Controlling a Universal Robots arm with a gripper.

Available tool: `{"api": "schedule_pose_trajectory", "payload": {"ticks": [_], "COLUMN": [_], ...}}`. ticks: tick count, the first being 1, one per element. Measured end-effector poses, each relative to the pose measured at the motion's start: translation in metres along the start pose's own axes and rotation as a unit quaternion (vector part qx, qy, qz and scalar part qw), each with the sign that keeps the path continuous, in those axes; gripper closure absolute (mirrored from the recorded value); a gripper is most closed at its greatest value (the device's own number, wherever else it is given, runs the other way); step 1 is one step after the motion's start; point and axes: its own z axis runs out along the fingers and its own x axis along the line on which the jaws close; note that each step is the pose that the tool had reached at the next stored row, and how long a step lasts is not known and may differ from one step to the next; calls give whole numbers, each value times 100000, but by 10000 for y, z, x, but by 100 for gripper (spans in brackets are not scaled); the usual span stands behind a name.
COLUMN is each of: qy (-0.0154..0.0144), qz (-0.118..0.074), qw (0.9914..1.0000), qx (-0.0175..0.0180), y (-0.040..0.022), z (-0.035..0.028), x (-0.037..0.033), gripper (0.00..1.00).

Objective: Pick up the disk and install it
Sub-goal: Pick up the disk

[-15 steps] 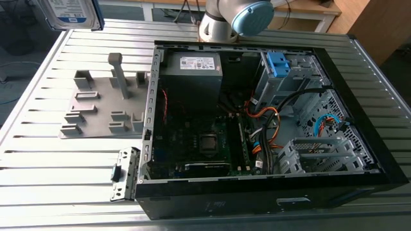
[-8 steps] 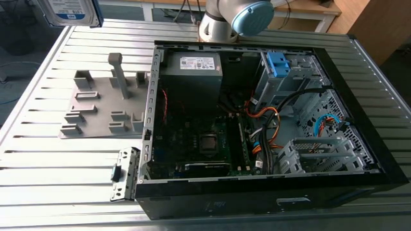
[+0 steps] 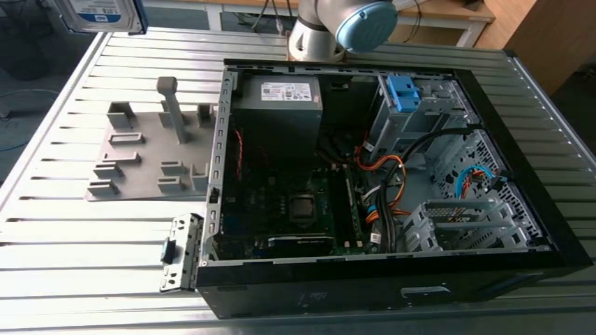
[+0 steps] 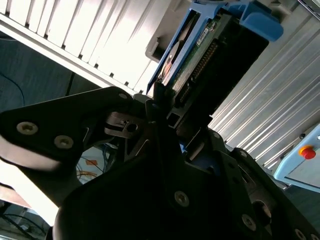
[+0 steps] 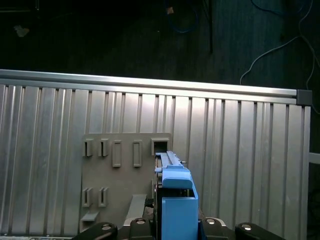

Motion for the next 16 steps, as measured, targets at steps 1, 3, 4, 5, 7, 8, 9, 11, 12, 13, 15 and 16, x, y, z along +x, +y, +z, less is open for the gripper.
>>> {"api": "schedule_pose_trajectory", "payload": {"ticks": [1, 3, 4, 5, 7, 8, 9, 11, 12, 13, 15, 16], "qy": [1, 1, 2, 2, 2, 2, 2, 2, 4, 4, 2, 2], "qz": [0, 1, 1, 1, 2, 3, 1, 2, 1, 1, 2, 0], "qw": [100000, 100000, 100000, 100000, 100000, 100000, 100000, 100000, 100000, 100000, 100000, 100000], "qx": [-5, -3, -6, -3, -4, -5, -7, -7, -9, -11, -13, -9], "y": [0, 1, 1, 2, 3, 3, 3, 4, 4, 4, 5, 5], "z": [-11, -35, -46, -57, -81, -93, -104, -127, -138, -150, -173, -184], "x": [0, -1, -1, -2, -3, -3, -3, -4, -4, -5, -5, -6], "gripper": [64, 64, 64, 64, 64, 64, 64, 64, 64, 64, 64, 64]}}
